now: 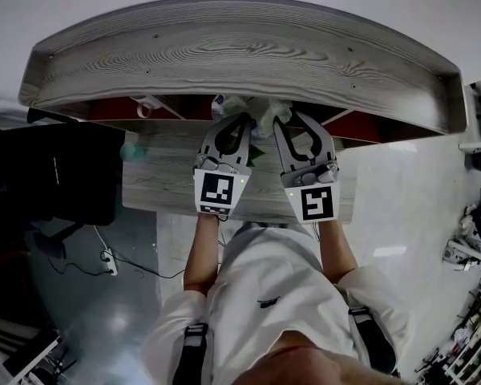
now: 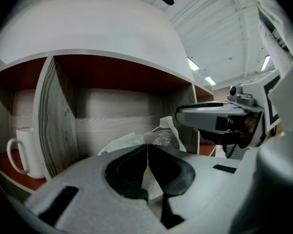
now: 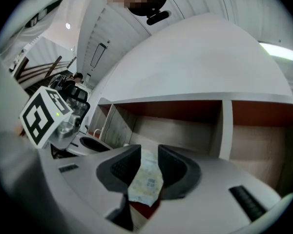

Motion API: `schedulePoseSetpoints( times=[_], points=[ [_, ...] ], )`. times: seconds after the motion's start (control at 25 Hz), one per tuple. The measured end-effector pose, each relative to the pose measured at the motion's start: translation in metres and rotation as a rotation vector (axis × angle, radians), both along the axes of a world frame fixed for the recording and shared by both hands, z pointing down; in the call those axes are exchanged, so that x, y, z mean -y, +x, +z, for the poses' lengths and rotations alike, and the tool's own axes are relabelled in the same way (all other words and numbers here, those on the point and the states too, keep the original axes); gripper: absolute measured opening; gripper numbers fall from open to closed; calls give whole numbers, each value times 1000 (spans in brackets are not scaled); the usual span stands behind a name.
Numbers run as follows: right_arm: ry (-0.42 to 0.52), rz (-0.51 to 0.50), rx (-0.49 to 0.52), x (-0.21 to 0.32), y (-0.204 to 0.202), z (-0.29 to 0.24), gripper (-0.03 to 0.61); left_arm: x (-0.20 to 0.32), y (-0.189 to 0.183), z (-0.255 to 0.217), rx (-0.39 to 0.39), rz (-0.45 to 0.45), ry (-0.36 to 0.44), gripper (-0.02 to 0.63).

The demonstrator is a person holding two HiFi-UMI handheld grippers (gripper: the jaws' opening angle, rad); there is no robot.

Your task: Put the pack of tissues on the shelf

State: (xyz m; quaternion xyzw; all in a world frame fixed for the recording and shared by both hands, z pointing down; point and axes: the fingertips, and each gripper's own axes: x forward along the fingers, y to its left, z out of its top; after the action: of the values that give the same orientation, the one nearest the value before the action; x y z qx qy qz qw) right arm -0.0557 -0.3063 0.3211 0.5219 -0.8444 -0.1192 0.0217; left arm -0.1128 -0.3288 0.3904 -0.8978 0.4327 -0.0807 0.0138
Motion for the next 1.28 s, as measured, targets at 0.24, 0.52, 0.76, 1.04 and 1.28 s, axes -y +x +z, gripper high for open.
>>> schedulePoseSetpoints(
  times=[0.24,0.52,0.76,1.04,1.28],
  points=[
    [-18,6,-4,-1,5,7,114,17,2,-3,-1,-9,29,29],
    [-53,-6,-32,-2,4,19,112,30,4,-7,4,-13,53,29],
    [-87,-23,-89,-5,4,29,112,30,-1,-11,16,-32,65,29],
    [-101,-44,-79,-7,0,36,85,20,-5,-10,22,-45,61,29],
    [-92,-41,-74,-9,-1,34,51,11,-10,-11,20,-54,58,29]
  ],
)
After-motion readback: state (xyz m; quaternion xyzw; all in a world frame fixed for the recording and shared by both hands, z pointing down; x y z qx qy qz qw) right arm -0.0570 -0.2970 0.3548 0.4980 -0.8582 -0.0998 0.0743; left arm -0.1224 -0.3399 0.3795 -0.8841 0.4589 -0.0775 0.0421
